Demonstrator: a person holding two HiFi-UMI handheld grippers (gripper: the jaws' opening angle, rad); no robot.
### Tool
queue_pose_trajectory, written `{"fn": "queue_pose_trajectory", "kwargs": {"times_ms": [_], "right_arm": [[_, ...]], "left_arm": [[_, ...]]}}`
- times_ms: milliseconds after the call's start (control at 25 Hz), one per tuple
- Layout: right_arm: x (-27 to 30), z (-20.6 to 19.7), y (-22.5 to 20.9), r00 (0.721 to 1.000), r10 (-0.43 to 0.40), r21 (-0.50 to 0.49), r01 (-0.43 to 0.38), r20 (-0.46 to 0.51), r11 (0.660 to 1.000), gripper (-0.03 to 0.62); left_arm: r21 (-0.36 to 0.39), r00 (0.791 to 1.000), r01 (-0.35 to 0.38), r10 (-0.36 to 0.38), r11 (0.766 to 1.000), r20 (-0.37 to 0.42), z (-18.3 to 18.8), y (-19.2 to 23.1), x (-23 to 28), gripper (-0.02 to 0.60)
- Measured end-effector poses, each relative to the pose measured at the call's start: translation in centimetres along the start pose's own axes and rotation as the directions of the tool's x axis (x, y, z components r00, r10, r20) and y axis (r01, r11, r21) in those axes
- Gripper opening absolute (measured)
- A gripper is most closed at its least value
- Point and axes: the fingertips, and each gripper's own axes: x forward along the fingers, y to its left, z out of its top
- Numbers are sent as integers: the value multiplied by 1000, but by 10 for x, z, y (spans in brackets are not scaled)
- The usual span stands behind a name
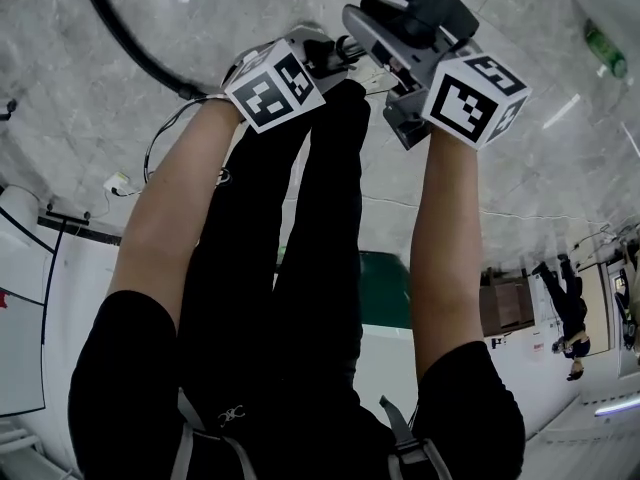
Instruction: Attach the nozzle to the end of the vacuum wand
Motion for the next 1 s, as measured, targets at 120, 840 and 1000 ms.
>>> {"fn": "queue_pose_trajectory", "kwargs": {"times_ms": [120, 840, 1000], "right_arm": [[1, 2, -12, 998, -48, 63, 46, 43, 997, 163], [-78, -4, -45, 914, -390, 353, 329, 115, 876, 206], [-76, -12, -58, 866, -494, 350, 439, 82, 827, 199]], "left_arm": [[-9, 1000, -18, 19, 1000, 11, -1, 6, 4, 144], [0, 998, -60, 60, 998, -18, -5, 9, 40, 144], [7, 998, -60, 60, 998, -35, -10, 4, 47, 144]]}}
